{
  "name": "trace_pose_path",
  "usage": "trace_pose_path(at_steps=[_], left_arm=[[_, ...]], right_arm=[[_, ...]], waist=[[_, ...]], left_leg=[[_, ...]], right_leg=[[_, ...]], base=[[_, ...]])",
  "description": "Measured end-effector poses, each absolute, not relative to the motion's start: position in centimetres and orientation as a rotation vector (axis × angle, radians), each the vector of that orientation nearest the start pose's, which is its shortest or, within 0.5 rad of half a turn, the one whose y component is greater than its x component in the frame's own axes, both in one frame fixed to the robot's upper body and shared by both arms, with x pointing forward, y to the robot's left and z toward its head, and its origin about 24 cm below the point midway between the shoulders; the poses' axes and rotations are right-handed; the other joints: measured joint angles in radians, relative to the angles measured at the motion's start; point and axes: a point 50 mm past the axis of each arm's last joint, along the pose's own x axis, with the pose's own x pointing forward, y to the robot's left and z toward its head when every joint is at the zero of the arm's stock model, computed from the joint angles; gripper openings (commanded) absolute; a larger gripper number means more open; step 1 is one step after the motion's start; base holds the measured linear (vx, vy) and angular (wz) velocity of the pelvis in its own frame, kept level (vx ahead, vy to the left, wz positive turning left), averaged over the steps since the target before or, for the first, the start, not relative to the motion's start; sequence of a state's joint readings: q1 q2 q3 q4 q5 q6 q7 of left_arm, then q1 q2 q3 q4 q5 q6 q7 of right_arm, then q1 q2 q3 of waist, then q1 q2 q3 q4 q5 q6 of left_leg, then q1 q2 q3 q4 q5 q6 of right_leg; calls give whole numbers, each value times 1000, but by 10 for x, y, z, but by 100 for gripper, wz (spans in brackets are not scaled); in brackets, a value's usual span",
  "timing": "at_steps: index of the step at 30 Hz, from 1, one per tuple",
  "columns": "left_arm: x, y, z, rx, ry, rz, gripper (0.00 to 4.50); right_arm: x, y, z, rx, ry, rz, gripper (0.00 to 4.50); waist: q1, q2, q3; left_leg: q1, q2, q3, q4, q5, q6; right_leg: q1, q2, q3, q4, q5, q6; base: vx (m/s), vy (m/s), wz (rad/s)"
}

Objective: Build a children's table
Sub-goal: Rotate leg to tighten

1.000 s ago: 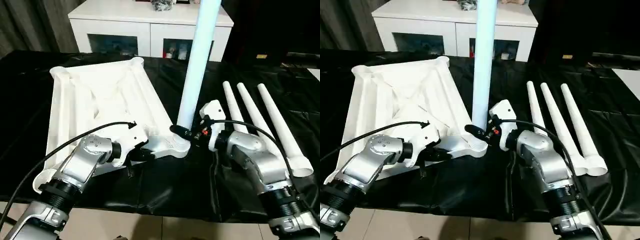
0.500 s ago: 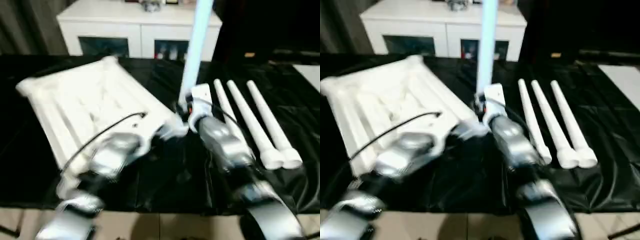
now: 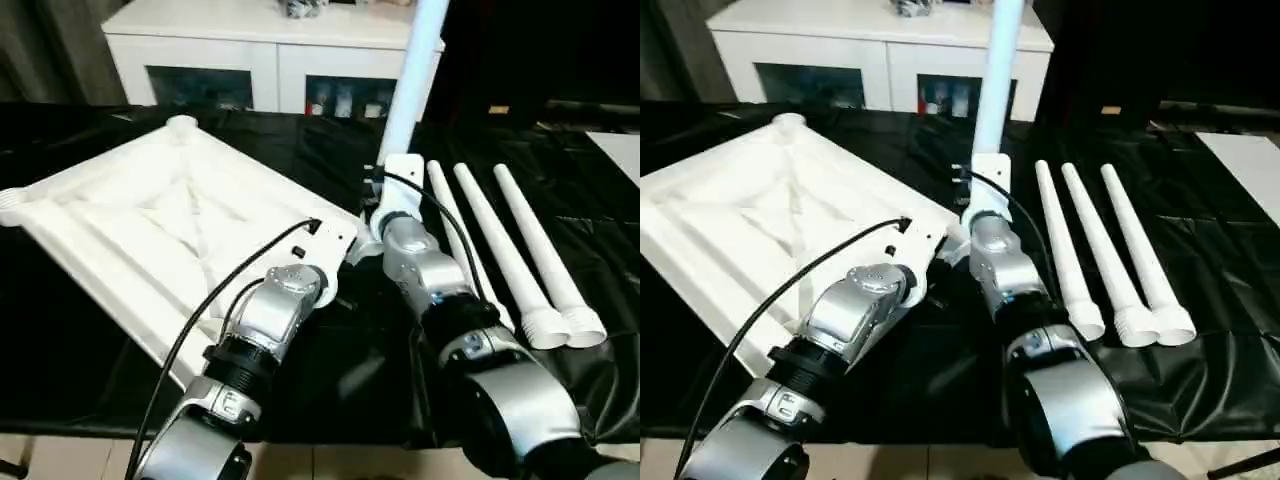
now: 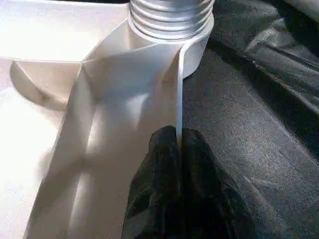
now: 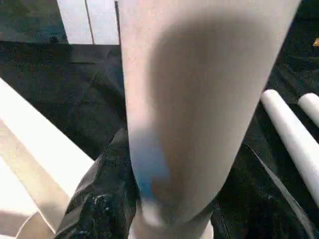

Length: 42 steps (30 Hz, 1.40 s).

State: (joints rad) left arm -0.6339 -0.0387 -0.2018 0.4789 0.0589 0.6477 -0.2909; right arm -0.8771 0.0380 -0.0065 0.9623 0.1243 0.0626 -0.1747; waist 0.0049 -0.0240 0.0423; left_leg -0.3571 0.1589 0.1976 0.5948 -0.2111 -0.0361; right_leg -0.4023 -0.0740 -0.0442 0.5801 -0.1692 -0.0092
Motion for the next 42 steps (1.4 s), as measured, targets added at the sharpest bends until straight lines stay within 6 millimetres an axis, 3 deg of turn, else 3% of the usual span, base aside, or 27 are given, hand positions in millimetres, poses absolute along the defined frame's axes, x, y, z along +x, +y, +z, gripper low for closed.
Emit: trace_pose_path(at_steps=[2, 6, 7, 11, 14, 20, 25, 31, 42], left_arm=[[334, 47, 53, 206, 532, -571, 0], [335, 54, 56, 213, 521, -589, 0], [335, 55, 57, 216, 517, -594, 0], [338, 69, 61, 242, 498, -609, 0], [340, 82, 64, 270, 482, -619, 0], [334, 101, 64, 327, 470, -751, 0], [319, 118, 63, 366, 467, -970, 0], [299, 123, 62, 368, 509, -1208, 0], [298, 128, 63, 387, 509, -1240, 0]], right_arm=[[387, -77, 83, 48, 187, 82, 253], [383, -81, 67, 65, 246, 135, 265], [382, -81, 66, 69, 247, 146, 294], [383, -88, 75, 81, 204, 274, 303], [381, -92, 84, 68, 151, 375, 342], [363, -116, 93, 10, 102, 580, 397], [339, -138, 85, -114, 167, 788, 442], [315, -143, 75, -158, 255, 961, 447], [304, -146, 65, -211, 317, 1027, 447]], waist=[[-2, 0, 0], [-1, 4, 3], [0, 5, 4], [2, 5, 4], [4, 6, 4], [31, 6, 5], [53, 10, 7], [61, 10, 7], [55, 10, 7]], left_leg=[[-1, 1, 0, 0, 0, 0], [-7, 2, 1, 0, 1, 0], [-10, 2, 1, 0, 1, 0], [-19, 3, 2, 2, 5, 7], [-26, 4, 2, 5, 6, 7], [-28, 6, 2, 8, 7, 8], [-28, 6, 3, 11, 8, 6], [-28, 6, 4, 14, 8, 5], [-27, 6, 3, 14, 10, 1]], right_leg=[[-1, 0, -1, 0, 0, 0], [-5, 0, -2, 0, 1, -1], [-8, 0, -2, 1, 1, -1], [-19, 0, -2, 7, 1, -1], [-29, 0, -3, 13, 1, -2], [-32, 0, -3, 17, 1, -2], [-31, -1, -3, 19, 1, -2], [-28, -2, -2, 22, 1, -2], [-27, -2, -2, 25, 2, -3]], base=[[0, 0, 0], [0, 0, 0], [0, 0, 0], [0, 0, 0], [0, 0, 0], [0, 0, 0], [0, 0, 0], [0, 0, 0], [0, 0, 0]])
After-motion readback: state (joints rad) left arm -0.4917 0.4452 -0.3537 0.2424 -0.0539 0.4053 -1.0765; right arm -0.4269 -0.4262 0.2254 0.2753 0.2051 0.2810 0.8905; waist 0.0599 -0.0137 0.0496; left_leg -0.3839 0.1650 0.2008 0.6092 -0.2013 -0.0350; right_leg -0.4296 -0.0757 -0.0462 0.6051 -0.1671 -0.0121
